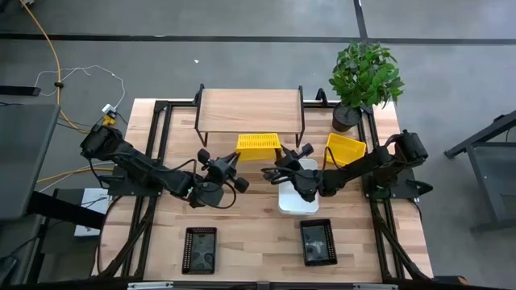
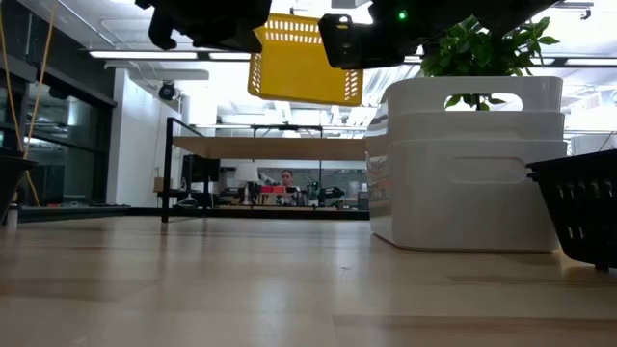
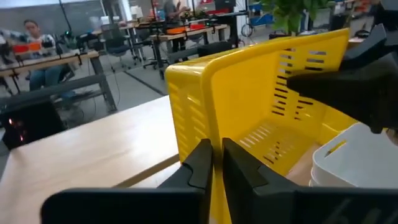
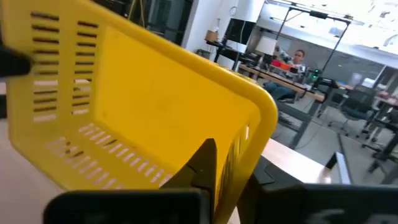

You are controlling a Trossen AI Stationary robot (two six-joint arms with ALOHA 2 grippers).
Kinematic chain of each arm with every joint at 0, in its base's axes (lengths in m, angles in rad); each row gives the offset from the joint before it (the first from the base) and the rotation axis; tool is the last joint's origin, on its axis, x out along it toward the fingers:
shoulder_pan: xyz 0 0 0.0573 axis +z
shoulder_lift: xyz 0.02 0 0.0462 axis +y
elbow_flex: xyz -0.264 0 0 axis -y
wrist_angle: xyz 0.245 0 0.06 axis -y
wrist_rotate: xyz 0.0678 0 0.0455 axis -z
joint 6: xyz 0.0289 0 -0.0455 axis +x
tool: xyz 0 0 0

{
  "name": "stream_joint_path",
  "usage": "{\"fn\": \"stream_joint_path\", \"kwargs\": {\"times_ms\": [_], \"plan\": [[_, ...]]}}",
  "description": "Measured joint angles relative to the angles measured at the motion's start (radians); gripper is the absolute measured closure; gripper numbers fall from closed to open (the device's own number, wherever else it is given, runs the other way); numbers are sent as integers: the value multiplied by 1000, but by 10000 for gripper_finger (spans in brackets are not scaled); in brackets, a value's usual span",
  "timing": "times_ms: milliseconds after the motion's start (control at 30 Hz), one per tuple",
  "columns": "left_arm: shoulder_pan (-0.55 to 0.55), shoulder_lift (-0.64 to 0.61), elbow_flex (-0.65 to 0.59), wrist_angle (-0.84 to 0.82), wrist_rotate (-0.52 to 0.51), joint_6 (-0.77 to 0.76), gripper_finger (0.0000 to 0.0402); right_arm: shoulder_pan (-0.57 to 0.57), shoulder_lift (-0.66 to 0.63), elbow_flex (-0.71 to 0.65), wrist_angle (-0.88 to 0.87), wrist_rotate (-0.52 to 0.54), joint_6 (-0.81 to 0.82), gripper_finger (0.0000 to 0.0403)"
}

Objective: Stack baskets on shelf by color
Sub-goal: Stack the bottom yellow bin on the yellow bins

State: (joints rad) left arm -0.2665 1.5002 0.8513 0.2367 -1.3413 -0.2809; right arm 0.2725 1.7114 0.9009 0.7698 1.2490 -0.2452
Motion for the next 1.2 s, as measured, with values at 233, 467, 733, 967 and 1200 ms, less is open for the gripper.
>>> {"fn": "stream_joint_path", "kwargs": {"times_ms": [233,467,733,967,1200], "plan": [[-11,1,0,4,43,40,331,1,0,0,-7,-2,-7,399],[-25,1,0,59,152,142,244,3,0,0,-7,64,-47,401],[-115,-14,0,151,155,306,177,8,1,2,-3,116,-124,402],[-213,-35,2,184,81,464,168,15,-2,0,-17,203,-206,401],[-284,-63,2,187,-111,548,171,38,-80,0,-15,285,-343,402]]}}
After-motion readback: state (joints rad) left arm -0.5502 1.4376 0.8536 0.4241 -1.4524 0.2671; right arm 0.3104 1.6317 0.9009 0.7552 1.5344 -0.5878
